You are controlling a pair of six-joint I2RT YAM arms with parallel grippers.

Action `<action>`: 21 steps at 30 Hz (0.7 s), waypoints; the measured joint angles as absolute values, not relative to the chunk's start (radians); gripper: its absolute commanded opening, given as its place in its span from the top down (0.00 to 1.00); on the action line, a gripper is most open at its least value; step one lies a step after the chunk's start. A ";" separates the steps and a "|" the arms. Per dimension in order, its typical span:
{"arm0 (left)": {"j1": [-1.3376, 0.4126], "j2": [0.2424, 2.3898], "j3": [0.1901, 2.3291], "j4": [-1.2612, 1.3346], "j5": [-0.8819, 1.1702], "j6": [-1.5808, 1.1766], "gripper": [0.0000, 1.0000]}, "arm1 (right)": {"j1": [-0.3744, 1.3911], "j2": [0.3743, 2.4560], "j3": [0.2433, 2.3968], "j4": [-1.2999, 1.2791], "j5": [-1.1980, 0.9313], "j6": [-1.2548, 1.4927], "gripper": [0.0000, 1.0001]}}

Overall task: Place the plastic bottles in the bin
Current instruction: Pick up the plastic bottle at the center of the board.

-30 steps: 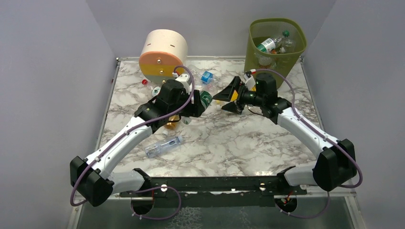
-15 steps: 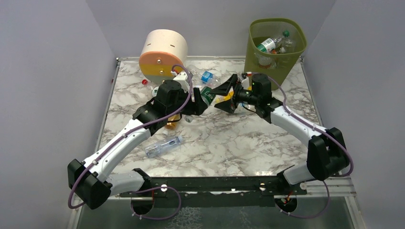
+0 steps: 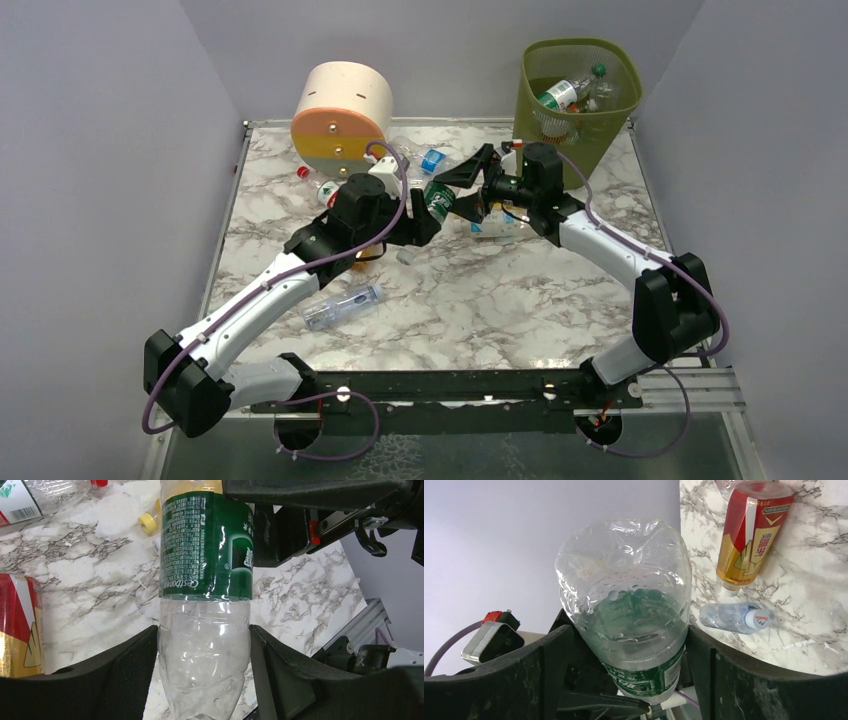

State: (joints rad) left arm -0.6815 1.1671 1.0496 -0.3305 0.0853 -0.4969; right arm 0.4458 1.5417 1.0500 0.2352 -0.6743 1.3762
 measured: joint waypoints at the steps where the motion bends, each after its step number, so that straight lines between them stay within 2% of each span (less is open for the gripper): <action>1: -0.683 1.167 1.050 -0.326 0.085 -0.497 0.33 | 0.445 1.543 1.054 0.235 -0.674 1.375 0.20; 5: -0.683 1.171 1.050 -0.314 0.085 -0.497 0.33 | 0.445 1.555 1.063 0.232 -0.675 1.359 0.22; 7: -0.683 1.174 1.050 -0.313 0.085 -0.497 0.33 | 0.445 1.572 1.079 0.224 -0.675 1.346 0.25; 12: -0.687 1.185 1.050 -0.308 0.084 -0.496 0.31 | 0.445 1.605 1.121 0.176 -0.675 1.298 0.47; 14: -0.687 1.190 1.050 -0.305 0.085 -0.496 0.25 | 0.445 1.605 1.140 0.147 -0.673 1.269 0.53; 20: -0.690 1.200 1.056 -0.311 0.082 -0.483 0.01 | 0.445 1.604 1.217 0.043 -0.636 1.173 0.54; 21: -0.690 1.202 1.060 -0.322 0.080 -0.480 0.01 | 0.445 1.604 1.238 0.018 -0.623 1.150 0.54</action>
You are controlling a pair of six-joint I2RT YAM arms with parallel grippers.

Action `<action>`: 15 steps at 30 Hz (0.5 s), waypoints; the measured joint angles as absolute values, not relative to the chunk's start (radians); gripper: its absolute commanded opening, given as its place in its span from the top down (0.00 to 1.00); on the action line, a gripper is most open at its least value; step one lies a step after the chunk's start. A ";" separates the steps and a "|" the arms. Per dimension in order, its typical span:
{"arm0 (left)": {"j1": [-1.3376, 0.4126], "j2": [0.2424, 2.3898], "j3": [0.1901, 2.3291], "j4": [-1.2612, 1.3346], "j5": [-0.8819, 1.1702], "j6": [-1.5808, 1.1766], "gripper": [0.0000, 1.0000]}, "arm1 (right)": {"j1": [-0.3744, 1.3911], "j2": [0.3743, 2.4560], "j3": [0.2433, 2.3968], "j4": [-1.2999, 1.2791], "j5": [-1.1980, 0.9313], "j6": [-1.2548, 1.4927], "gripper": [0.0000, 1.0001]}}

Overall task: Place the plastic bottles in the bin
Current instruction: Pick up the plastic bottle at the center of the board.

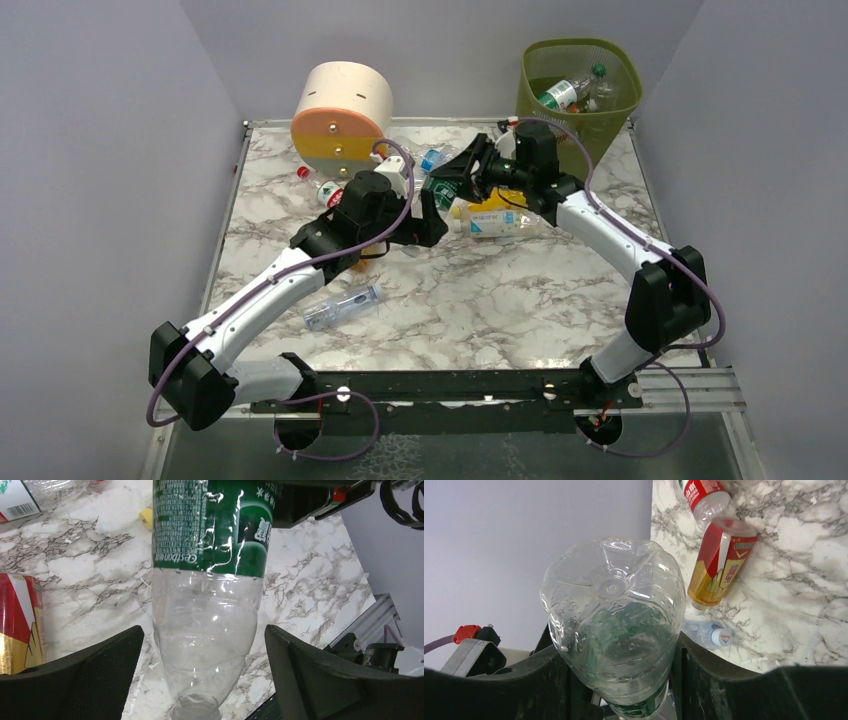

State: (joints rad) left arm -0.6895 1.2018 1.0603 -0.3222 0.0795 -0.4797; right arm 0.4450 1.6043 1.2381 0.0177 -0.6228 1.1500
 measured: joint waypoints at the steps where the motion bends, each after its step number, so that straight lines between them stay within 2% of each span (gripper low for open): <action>1: -0.690 1.204 1.069 -0.338 0.075 -0.474 0.01 | 0.444 1.604 1.257 -0.006 -0.611 1.130 0.54; 8: -0.690 1.202 1.195 -0.431 0.020 -0.447 0.01 | 0.381 1.597 1.385 -0.163 -0.546 0.984 0.54; 15: -0.689 1.172 1.277 -0.530 -0.053 -0.439 0.01 | 0.124 1.596 1.509 -0.265 -0.550 0.906 0.54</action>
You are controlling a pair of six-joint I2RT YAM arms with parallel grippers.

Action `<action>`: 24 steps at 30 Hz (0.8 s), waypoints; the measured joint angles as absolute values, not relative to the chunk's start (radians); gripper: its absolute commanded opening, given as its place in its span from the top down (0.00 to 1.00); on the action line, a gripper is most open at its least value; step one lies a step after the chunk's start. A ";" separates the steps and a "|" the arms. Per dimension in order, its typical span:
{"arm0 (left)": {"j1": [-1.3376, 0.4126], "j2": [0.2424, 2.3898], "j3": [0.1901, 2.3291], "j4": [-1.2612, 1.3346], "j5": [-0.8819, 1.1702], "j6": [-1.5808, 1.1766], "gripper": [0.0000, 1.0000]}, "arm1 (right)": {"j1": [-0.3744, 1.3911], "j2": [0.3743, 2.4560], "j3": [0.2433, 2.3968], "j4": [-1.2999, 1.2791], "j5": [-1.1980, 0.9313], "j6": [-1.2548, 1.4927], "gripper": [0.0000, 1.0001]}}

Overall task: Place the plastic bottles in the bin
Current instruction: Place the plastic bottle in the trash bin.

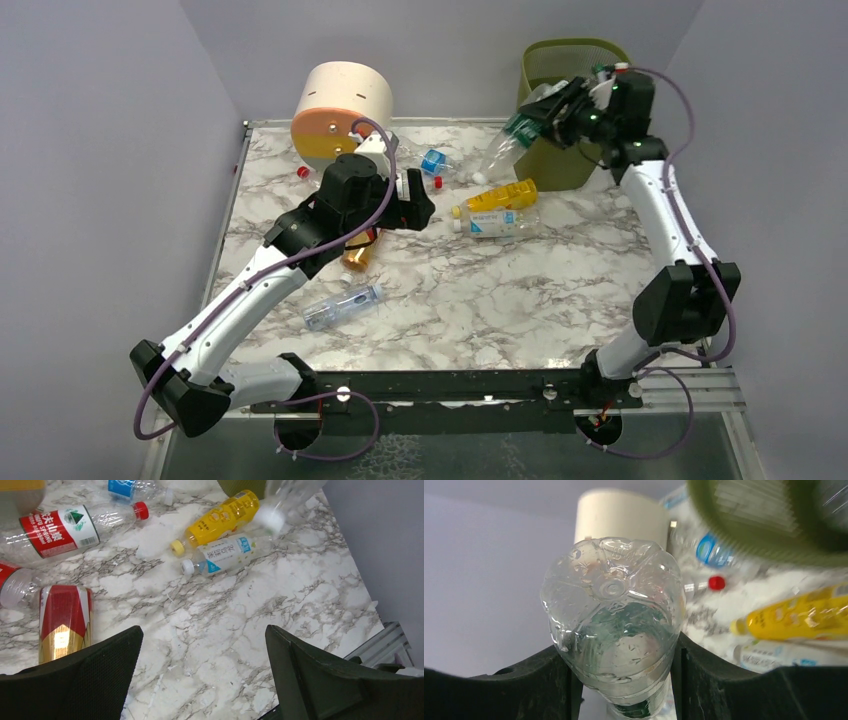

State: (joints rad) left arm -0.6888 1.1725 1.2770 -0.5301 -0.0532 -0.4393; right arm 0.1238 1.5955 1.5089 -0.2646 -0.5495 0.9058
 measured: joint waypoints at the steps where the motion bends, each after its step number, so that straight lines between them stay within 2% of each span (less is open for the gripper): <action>1: -0.688 1.171 1.277 -0.538 -0.058 -0.439 0.01 | 0.082 1.599 1.539 -0.278 -0.551 0.900 0.54; 11: -0.687 1.166 1.239 -0.598 -0.078 -0.442 0.01 | -0.269 1.742 1.942 -0.252 -0.544 0.943 0.53; 22: -0.686 1.155 1.235 -0.627 -0.080 -0.440 0.01 | -0.283 1.987 2.176 -0.231 -0.468 0.963 0.52; 24: -0.686 1.155 1.234 -0.630 -0.080 -0.440 0.01 | -0.283 2.008 2.197 -0.231 -0.454 0.953 0.46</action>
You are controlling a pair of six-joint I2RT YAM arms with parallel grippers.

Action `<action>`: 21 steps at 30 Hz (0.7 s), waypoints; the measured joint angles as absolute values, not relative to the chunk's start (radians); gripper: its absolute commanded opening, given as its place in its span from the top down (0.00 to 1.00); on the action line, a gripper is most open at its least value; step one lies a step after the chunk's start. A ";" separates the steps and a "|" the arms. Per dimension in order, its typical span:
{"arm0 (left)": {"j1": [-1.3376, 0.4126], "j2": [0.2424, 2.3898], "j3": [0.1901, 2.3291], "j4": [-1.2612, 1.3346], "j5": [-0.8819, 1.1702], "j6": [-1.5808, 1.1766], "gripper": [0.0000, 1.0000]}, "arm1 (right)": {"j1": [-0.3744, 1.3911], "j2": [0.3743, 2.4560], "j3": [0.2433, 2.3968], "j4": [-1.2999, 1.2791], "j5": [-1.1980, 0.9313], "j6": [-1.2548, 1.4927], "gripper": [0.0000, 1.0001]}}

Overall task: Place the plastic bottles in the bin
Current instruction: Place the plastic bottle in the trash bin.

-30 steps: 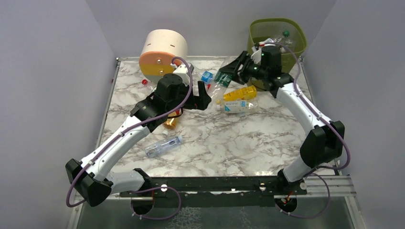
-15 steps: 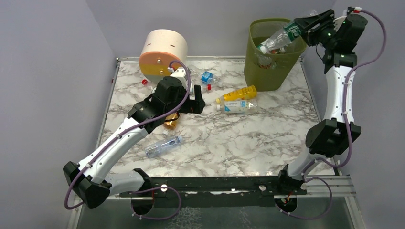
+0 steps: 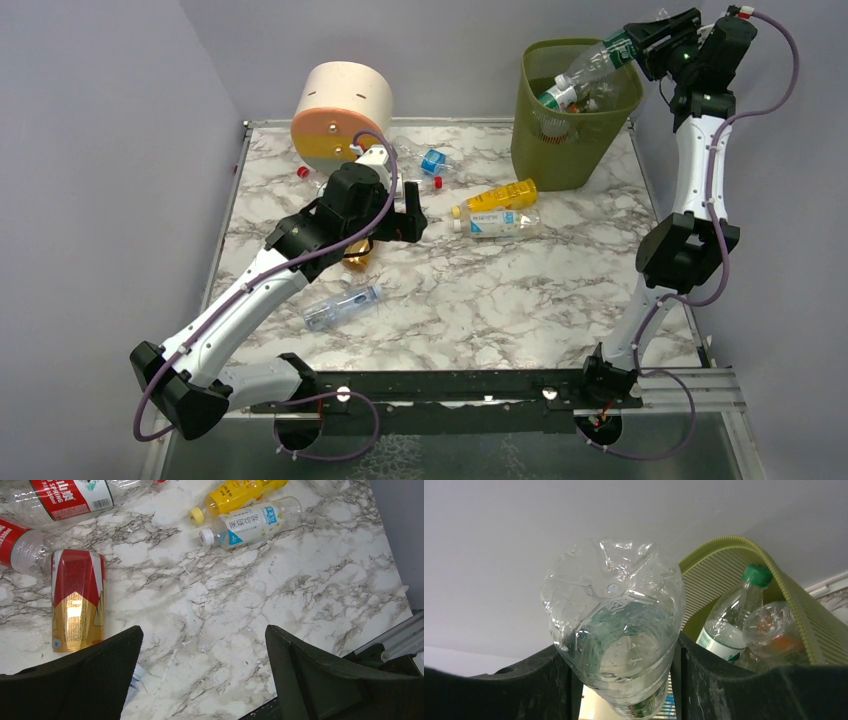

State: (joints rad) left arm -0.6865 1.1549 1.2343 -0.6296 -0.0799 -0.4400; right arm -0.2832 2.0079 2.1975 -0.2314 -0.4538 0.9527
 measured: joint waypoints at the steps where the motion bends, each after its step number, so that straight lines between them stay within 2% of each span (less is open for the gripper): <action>1: -0.686 1.154 1.232 -0.630 -0.080 -0.440 0.01 | -0.283 2.017 2.209 -0.233 -0.450 0.948 0.40; 4: -0.685 1.152 1.219 -0.630 -0.080 -0.440 0.01 | -0.283 2.033 2.236 -0.235 -0.439 0.931 0.23; 7: -0.682 1.152 1.206 -0.632 -0.080 -0.440 0.01 | -0.283 2.033 2.238 -0.243 -0.429 0.910 0.16; 15: -0.681 1.148 1.200 -0.632 -0.080 -0.440 0.01 | -0.284 2.033 2.238 -0.298 -0.418 0.880 0.14; 21: -0.681 1.121 1.183 -0.635 -0.080 -0.441 0.01 | -0.293 2.033 2.239 -0.347 -0.395 0.874 0.09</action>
